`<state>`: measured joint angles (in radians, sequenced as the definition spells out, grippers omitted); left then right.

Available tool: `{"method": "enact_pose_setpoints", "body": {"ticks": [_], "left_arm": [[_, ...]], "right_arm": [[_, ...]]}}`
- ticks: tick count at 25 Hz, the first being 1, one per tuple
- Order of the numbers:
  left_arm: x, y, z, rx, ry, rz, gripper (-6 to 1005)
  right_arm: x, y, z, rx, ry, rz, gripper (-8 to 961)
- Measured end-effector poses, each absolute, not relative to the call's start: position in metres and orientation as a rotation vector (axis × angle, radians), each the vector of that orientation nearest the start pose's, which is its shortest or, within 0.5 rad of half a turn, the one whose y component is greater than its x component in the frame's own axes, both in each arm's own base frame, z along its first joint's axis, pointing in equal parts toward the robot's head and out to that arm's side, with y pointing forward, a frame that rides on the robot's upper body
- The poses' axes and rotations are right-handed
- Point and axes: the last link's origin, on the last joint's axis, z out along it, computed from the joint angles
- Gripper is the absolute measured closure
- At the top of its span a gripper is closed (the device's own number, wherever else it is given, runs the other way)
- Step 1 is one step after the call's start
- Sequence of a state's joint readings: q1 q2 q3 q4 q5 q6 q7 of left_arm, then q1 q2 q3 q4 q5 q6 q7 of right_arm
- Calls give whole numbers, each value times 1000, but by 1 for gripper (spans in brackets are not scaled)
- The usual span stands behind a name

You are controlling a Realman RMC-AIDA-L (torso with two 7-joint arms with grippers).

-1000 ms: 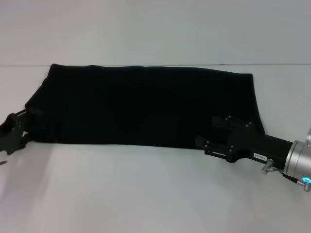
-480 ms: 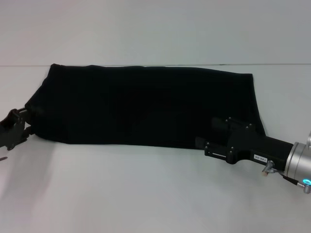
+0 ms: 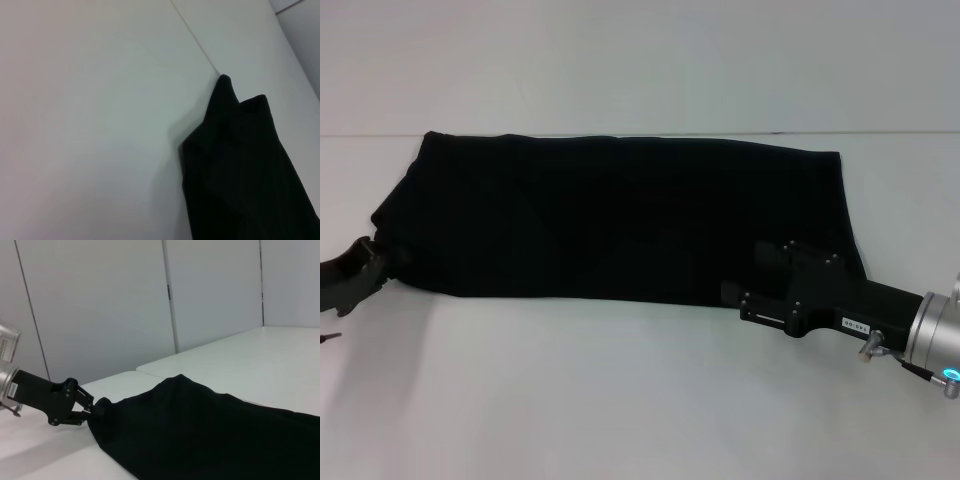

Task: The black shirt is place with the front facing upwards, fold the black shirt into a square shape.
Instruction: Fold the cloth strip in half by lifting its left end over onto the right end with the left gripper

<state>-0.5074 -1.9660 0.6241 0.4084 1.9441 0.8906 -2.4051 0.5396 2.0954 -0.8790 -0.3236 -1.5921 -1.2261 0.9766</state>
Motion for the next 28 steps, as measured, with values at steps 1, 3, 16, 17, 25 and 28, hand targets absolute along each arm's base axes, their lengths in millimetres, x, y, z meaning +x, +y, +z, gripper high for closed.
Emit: {"method": "enact_pose_setpoints", "body": {"ticks": [1,3,16,17,25,28], "left_arm": [[-380,363,34,-1411,-1980,-764,711],[-380,363,35,-1414,-1971,-758,770],[-382,361,37,-1384,-1948,-777,965],[-383,361,37,-1382,-1948,-779,965],[-404,347,59,-1276,-1930,-827,965],[-415,339,71,-1222,-1917,-843,965]], "right_arm": [[274,336,-57,-2492,557,730,126],[274,336,-57,-2492,562,732,126],[275,338,-56,-2482,562,725,126],[276,338,-55,-2478,562,724,126],[284,341,-49,-2428,590,707,126],[287,341,-46,-2408,602,707,126]]}}
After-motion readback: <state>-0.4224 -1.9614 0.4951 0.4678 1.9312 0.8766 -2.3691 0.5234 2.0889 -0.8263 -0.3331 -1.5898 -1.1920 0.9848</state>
